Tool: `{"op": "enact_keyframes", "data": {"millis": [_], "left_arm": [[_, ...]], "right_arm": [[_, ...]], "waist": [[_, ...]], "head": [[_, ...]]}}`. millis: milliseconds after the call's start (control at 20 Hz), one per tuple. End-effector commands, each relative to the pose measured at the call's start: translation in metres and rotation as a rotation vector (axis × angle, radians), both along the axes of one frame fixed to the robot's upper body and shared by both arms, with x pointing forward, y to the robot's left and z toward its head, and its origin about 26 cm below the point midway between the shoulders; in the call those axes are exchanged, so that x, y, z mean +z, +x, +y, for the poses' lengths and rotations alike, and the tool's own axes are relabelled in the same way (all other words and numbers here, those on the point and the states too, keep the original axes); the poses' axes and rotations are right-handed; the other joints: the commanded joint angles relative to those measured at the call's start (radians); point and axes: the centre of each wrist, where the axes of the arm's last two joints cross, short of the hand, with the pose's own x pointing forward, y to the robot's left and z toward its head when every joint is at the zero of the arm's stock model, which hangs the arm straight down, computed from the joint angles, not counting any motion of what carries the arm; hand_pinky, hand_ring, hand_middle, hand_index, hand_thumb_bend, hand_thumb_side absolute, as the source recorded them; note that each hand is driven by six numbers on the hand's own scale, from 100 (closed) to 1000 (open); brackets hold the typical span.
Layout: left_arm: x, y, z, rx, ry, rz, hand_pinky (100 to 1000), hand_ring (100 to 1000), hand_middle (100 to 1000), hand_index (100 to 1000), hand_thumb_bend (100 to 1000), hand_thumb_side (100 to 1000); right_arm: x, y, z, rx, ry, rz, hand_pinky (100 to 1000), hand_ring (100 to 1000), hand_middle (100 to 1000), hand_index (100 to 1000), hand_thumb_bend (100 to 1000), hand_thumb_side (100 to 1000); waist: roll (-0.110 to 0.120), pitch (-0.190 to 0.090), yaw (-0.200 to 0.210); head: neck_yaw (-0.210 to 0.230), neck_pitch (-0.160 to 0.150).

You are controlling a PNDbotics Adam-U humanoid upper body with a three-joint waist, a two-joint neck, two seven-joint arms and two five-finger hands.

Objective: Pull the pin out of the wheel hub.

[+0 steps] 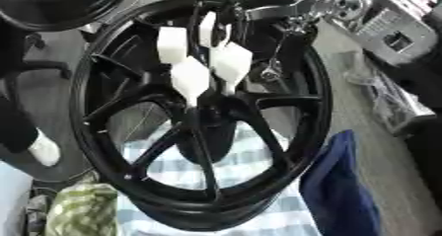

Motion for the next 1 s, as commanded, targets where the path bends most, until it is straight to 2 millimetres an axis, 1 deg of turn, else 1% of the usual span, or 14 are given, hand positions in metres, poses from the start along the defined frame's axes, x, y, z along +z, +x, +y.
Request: {"op": "enact_keyframes", "data": {"millis": [50, 1000], "left_arm": [[0.0109, -0.0018, 0.0011, -0.006, 0.025, -0.03, 865, 775, 820, 811, 1000, 559], [0.0115, -0.0016, -0.0002, -0.011, 0.024, -0.034, 867, 776, 823, 797, 1000, 555]], "right_arm": [[0.0073, 0.0004, -0.0026, -0.011, 0.008, -0.024, 779, 667, 698, 779, 440, 100], [-0.0024, 0.0089, -0.0051, -0.041, 0.017, -0.007, 778, 666, 700, 780, 435, 100]], "waist": [[0.002, -0.011, 0.002], [0.005, 0.003, 0.011]], "head": [[-0.004, -0.01], [-0.009, -0.018]]}}
